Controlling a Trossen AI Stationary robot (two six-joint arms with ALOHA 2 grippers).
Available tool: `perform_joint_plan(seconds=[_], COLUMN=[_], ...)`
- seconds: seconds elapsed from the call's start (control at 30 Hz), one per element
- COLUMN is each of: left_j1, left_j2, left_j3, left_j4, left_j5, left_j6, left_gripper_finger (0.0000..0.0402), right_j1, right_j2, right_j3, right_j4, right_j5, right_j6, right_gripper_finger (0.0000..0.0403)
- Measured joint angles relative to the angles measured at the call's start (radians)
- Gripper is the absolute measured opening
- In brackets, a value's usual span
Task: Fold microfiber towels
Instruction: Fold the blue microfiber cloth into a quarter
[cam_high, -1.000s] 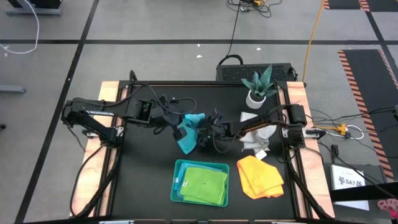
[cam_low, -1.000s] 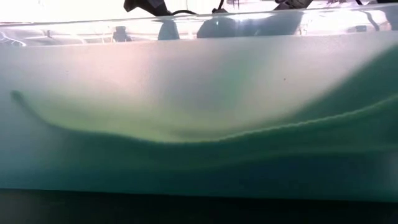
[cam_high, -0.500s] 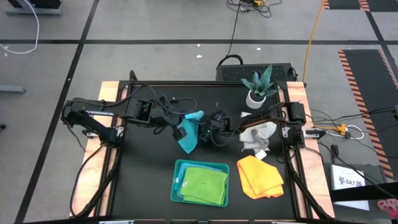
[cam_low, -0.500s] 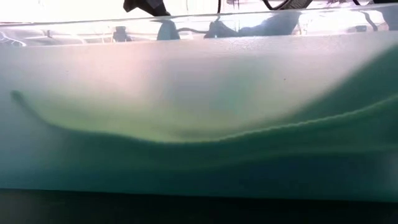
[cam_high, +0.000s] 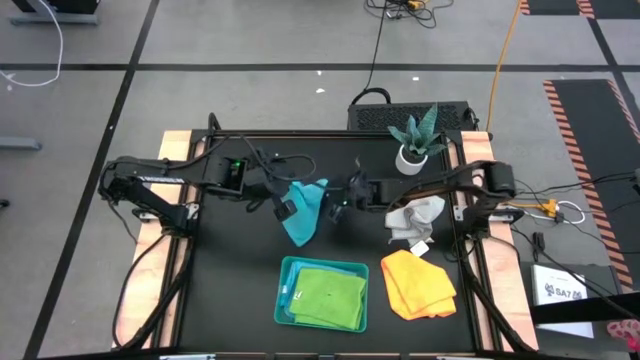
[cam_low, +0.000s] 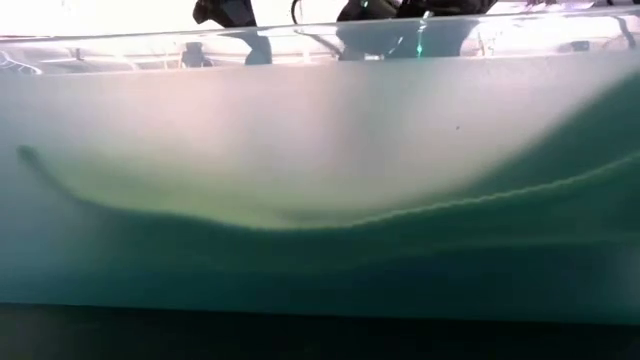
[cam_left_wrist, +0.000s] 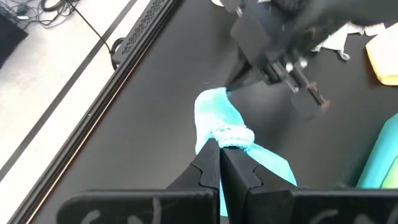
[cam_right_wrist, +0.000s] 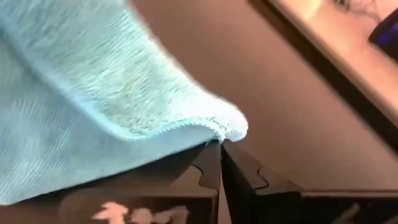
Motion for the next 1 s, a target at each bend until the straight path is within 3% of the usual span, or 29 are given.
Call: perform_joint_plan(seconds=[0.37,0.63,0.83,1.0], left_j1=[0.011,0.141,0.275,0.369], left_j2=[0.000,0.000,0.000,-0.001], left_j3=[0.000,0.000,0.000,0.030], left_j4=[0.000,0.002,0.094,0.215], left_j5=[-0.053,-0.077,-0.076,-0.011], left_j6=[0.077,0.203,0.277,0.319], left_gripper_finger=[0.0002,0.0001,0.0001,0.0001], right_j1=[-0.049,-0.133,-0.224,-0.299], right_j2=[-0.125,-0.309,-0.455,-0.538], right_j3=[0.000,-0.001,-0.001,-0.001], right_j4=[-0.113,-0.260,-0.219,-0.131], right_j5=[0.026,0.015,-0.072,-0.262], right_j6=[-0.114,-0.182,-0.247,-0.276], right_gripper_finger=[0.0000,0.0000,0.0000,0.0000])
